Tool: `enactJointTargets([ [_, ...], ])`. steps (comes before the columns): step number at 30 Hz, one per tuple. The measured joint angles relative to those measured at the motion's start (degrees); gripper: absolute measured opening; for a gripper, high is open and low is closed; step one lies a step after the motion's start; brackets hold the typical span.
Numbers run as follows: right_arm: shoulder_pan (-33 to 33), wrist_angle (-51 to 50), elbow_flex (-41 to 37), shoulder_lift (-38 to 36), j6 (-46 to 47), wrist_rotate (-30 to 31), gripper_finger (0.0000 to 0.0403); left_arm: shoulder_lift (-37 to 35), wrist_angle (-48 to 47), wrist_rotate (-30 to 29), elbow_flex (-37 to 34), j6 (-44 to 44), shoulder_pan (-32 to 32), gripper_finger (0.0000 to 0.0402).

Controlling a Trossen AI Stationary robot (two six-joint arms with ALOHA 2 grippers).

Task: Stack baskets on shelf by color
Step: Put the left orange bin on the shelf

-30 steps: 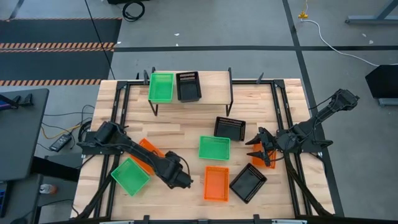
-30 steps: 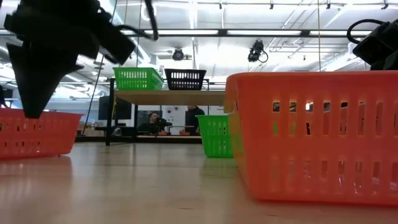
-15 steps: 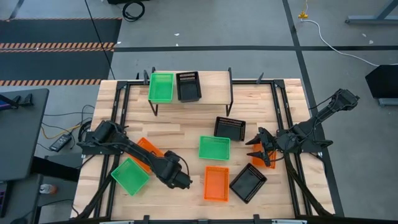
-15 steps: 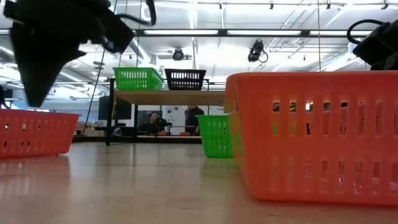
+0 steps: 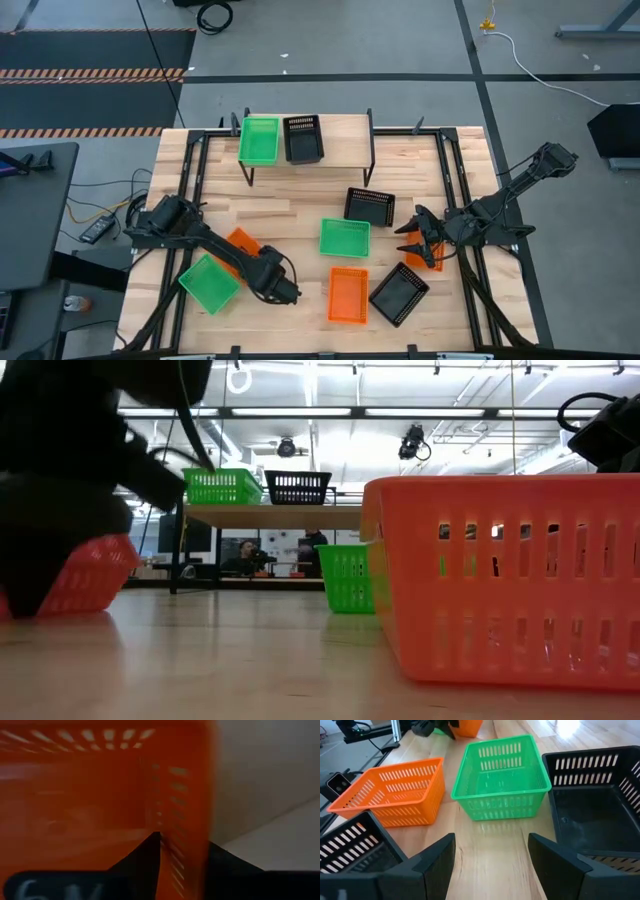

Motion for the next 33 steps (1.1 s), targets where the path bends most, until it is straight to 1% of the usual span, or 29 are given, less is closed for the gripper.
enactJointTargets([
  [4,0.0,0.0,0.0,0.0,-0.1,0.0,0.0256,-0.2,1.1,2.4,-1.0,2.1,1.3,0.0097],
  [7,0.0,0.2,0.0,0.0,-0.1,0.3,0.0256,-0.3,0.9,2.1,0.2,5.0,2.4,0.0075],
  [11,0.0,0.4,0.0,0.2,-0.1,0.4,0.0256,-0.8,-0.6,1.4,4.1,9.2,4.2,0.0020],
  [12,0.0,0.3,0.0,0.2,-0.1,0.4,0.0256,-0.8,-0.7,0.9,5.0,10.5,4.6,0.0011],
  [17,0.0,0.3,0.0,0.3,-0.1,0.4,0.0256,-1.0,-3.0,-2.7,11.0,16.5,7.4,0.0006],
  [24,0.0,0.2,0.0,0.3,-0.6,0.4,0.0256,-1.0,-6.5,-9.0,24.6,32.5,10.1,0.0005],
  [30,0.0,0.3,0.0,0.3,-1.3,0.5,0.0256,-1.0,-10.1,-19.9,38.3,47.2,11.3,0.0004],
  [33,-0.1,0.3,0.0,0.3,-1.3,0.9,0.0256,-1.0,-10.1,-23.0,44.1,52.5,12.6,0.0004],
])
